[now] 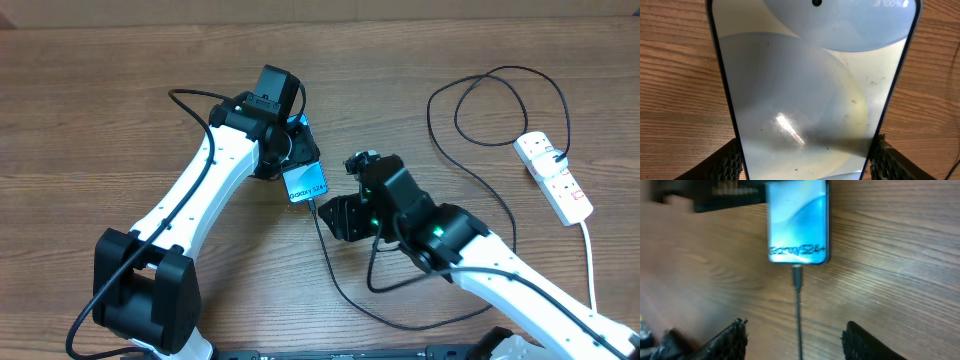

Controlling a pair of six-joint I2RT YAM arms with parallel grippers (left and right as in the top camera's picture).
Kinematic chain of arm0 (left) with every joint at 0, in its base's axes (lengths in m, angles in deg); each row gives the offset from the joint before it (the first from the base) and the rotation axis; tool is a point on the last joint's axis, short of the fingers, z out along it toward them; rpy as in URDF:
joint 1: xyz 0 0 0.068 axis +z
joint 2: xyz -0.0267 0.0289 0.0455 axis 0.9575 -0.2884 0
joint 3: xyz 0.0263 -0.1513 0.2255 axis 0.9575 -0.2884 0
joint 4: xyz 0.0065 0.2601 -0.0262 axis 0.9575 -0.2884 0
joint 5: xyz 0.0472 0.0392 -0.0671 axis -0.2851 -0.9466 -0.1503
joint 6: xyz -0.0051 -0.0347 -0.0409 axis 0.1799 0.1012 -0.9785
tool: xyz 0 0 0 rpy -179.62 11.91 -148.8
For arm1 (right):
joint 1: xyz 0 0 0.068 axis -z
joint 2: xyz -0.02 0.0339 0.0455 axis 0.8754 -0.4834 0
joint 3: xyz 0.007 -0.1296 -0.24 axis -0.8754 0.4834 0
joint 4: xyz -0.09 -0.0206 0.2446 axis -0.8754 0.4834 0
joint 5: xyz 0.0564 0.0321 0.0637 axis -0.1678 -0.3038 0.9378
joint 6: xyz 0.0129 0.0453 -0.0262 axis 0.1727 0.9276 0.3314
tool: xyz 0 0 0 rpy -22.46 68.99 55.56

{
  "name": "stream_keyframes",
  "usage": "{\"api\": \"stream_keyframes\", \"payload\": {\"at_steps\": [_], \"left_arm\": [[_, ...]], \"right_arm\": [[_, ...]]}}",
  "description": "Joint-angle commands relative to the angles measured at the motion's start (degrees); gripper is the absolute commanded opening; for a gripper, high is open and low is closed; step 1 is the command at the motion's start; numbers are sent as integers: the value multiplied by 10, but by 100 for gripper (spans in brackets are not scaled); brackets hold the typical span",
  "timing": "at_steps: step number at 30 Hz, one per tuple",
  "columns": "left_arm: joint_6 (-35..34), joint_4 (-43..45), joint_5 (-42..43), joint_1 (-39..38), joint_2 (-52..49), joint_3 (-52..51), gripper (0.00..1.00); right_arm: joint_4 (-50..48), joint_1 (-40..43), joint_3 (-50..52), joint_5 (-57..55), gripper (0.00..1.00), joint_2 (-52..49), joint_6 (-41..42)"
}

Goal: Plug charger to phone and switch on socket
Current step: 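Open the right gripper and release the inserted plug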

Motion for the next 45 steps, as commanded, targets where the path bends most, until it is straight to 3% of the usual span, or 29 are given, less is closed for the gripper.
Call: {"api": "stream_keyframes", "payload": {"at_steps": [1,9,20,25,42,45], "left_arm": [[-5,5,10,-4,-3,12,30],[-5,10,10,-4,-3,12,31],[-5,11,10,-4,-3,12,31],[-5,10,10,-4,-3,12,31],[-5,1,11,-4,-3,12,29],[-5,-1,12,-4,-3,12,26]], "right_arm": [[-24,-14,8,-26,60,-33,-6],[-61,-62,8,-103,59,-99,18],[-101,-86,8,-128,39,-113,17],[-108,-97,8,-143,37,-134,18],[-127,-96,8,-169,4,-143,20],[-139,-96,8,-169,4,-143,20]]}}
